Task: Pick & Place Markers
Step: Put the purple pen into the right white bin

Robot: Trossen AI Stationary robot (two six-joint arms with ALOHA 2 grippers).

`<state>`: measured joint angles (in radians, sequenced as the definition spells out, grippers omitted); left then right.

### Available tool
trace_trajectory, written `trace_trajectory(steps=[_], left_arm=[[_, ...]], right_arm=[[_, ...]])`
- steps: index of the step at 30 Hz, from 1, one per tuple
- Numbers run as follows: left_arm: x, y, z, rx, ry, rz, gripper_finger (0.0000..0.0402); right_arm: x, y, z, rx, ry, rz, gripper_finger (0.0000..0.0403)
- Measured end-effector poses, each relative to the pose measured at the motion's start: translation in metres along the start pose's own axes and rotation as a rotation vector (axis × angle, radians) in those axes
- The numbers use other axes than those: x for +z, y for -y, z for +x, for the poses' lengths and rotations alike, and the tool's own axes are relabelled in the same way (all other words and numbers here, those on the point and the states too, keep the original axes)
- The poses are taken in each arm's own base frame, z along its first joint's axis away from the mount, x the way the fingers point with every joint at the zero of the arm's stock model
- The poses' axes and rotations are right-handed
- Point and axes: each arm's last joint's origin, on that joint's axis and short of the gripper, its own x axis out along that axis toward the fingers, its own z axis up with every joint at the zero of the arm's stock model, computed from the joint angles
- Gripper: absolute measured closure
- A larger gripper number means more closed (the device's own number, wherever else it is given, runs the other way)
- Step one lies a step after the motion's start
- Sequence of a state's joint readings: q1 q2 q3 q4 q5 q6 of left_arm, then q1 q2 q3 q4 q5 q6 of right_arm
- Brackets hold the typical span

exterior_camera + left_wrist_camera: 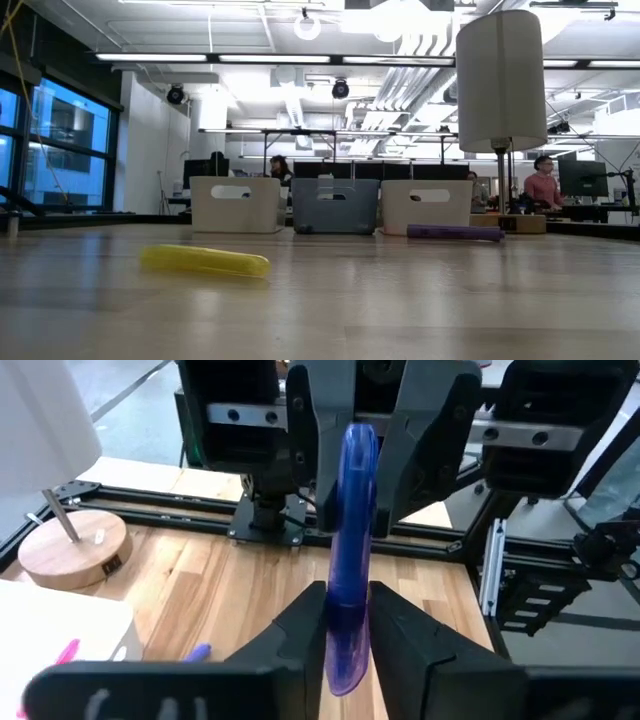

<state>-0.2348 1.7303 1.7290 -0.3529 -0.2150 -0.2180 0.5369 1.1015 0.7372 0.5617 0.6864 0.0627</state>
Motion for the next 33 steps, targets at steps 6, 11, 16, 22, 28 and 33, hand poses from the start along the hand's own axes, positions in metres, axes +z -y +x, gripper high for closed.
trace_trajectory(steps=[6,11,16,22,28,33], left_arm=[[-0.004,0.0,0.004,0.007,-0.02,0.005,0.0319],[-0.004,-0.001,0.005,0.023,-0.018,0.009,0.0316],[-0.009,-0.004,0.004,0.103,-0.053,0.027,0.0315],[-0.019,-0.008,0.002,0.197,-0.143,0.064,0.029],[-0.025,-0.019,0.001,0.313,-0.195,-0.015,0.0235],[-0.031,-0.042,0.0,0.371,-0.303,-0.061,0.02]], right_arm=[[0.002,0.0,0.0,-0.011,0.008,0.014,0.0384],[0.002,0.001,0.0,-0.046,0.007,0.011,0.0384],[-0.002,0.003,-0.001,-0.131,-0.015,-0.003,0.0384],[-0.006,0.007,-0.004,-0.206,-0.061,0.007,0.0384],[-0.009,0.014,-0.011,-0.283,-0.114,0.039,0.0384],[-0.017,0.019,-0.015,-0.344,-0.162,0.068,0.0384]])
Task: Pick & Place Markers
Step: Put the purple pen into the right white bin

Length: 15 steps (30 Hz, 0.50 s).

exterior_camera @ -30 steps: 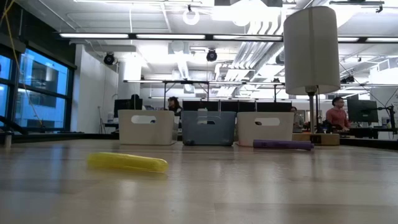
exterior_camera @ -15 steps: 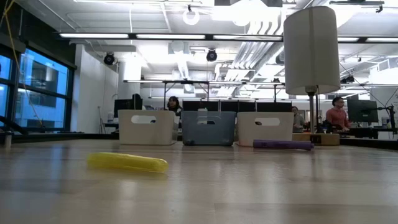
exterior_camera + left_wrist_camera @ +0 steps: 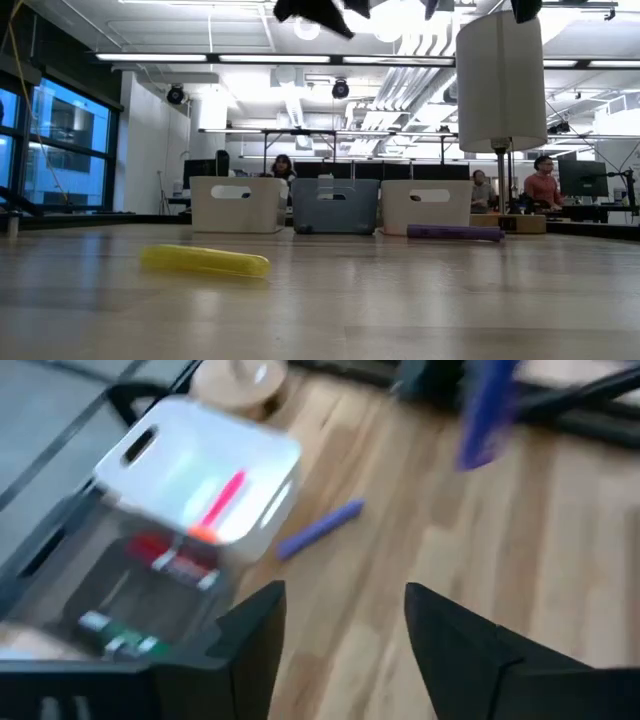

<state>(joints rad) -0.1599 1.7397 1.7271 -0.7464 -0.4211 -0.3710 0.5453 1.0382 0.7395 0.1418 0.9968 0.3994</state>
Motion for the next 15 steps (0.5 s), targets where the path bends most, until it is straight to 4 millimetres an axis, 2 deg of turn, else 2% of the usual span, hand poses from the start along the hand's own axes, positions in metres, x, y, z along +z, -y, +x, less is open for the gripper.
trace_trajectory(steps=[4,10,15], left_arm=[[0.001,-0.016,0.006,0.017,-0.052,0.008,0.0193],[0.012,-0.034,0.015,-0.013,-0.013,0.012,0.0193],[0.014,-0.053,0.035,-0.089,0.029,-0.007,0.0192]], right_arm=[[-0.007,0.003,0.0,-0.022,-0.045,0.008,0.0384],[-0.017,0.017,0.006,-0.103,-0.124,0.038,0.0384],[-0.022,0.034,0.018,-0.173,-0.2,0.068,0.0384]])
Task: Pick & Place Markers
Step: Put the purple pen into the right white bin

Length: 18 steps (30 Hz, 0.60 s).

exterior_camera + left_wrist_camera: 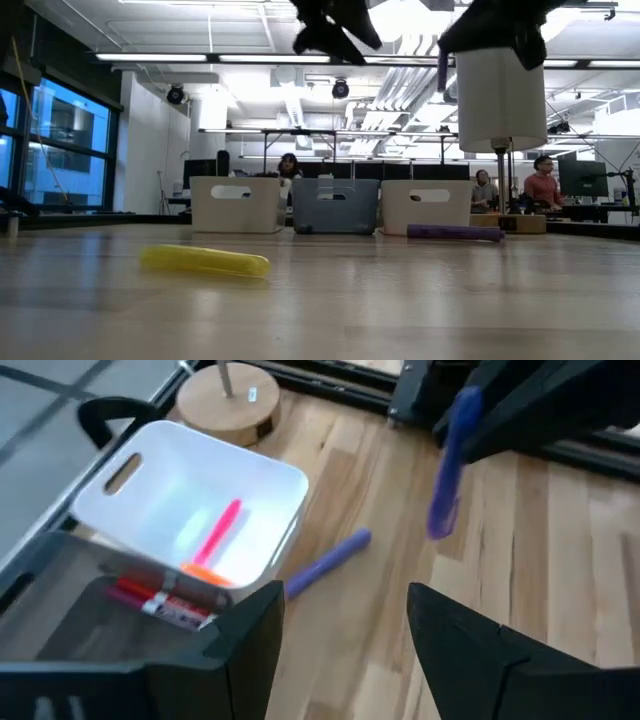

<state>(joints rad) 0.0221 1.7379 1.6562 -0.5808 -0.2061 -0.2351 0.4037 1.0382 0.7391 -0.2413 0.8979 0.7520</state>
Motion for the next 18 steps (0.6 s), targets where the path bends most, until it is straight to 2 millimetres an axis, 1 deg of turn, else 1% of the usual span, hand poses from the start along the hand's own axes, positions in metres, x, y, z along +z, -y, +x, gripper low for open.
trace_trajectory(steps=[6,9,12,18], left_arm=[[-0.006,-0.03,0.023,-0.101,0.041,-0.059,0.0192],[-0.008,-0.045,0.029,-0.139,0.033,-0.079,0.0192],[-0.008,-0.059,0.024,-0.181,0.032,-0.063,0.0192],[0.001,-0.083,0.01,-0.237,0.123,-0.012,0.0192]], right_arm=[[0.012,0.018,0.021,-0.05,-0.033,0.068,0.0384],[0.019,0.029,0.032,-0.086,-0.048,0.115,0.0384],[0.025,0.04,0.041,-0.112,-0.06,0.152,0.0384],[0.032,0.062,0.054,-0.211,-0.068,0.202,0.0384]])
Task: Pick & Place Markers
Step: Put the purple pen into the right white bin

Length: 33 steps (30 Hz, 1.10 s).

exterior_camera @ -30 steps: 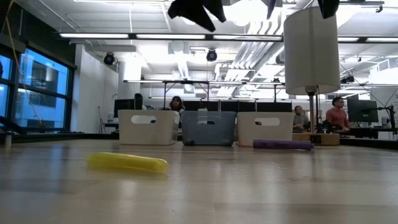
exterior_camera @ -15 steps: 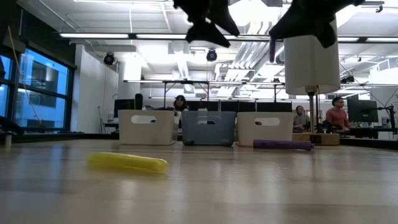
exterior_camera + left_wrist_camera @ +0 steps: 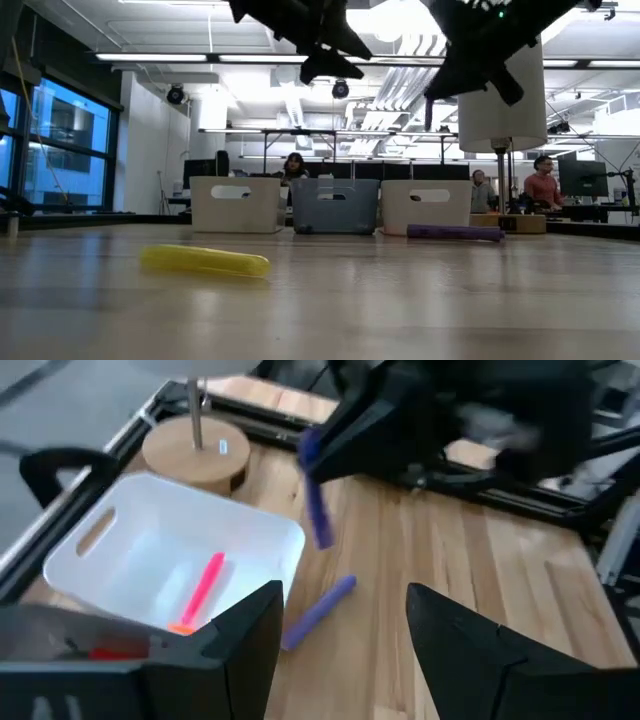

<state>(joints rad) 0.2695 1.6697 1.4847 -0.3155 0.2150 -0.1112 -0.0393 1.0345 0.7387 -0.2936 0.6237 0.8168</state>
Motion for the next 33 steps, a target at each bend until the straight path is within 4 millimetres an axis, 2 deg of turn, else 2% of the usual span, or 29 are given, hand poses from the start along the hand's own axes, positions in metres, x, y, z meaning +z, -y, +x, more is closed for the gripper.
trace_trajectory(steps=[5,9,12,20,29,33], left_arm=[[0.006,-0.018,-0.009,-0.11,0.038,0.03,0.0192],[0.013,-0.027,-0.016,-0.238,0.094,0.05,0.0192],[0.015,-0.033,-0.018,-0.27,0.106,0.051,0.0192],[0.015,-0.031,-0.018,-0.324,0.106,0.057,0.0192],[0.014,-0.03,-0.018,-0.343,0.101,0.057,0.0192],[0.012,-0.03,-0.018,-0.35,0.082,0.052,0.0192]], right_arm=[[-0.002,0.015,0.02,-0.124,-0.067,0.013,0.0384],[-0.007,0.018,0.04,-0.167,-0.112,0.024,0.0384],[-0.012,0.02,0.05,-0.209,-0.117,0.043,0.0384],[-0.014,0.023,0.055,-0.28,-0.074,0.079,0.0357],[-0.013,0.026,0.057,-0.289,-0.088,0.067,0.0351],[-0.013,0.026,0.057,-0.287,-0.089,0.066,0.033]])
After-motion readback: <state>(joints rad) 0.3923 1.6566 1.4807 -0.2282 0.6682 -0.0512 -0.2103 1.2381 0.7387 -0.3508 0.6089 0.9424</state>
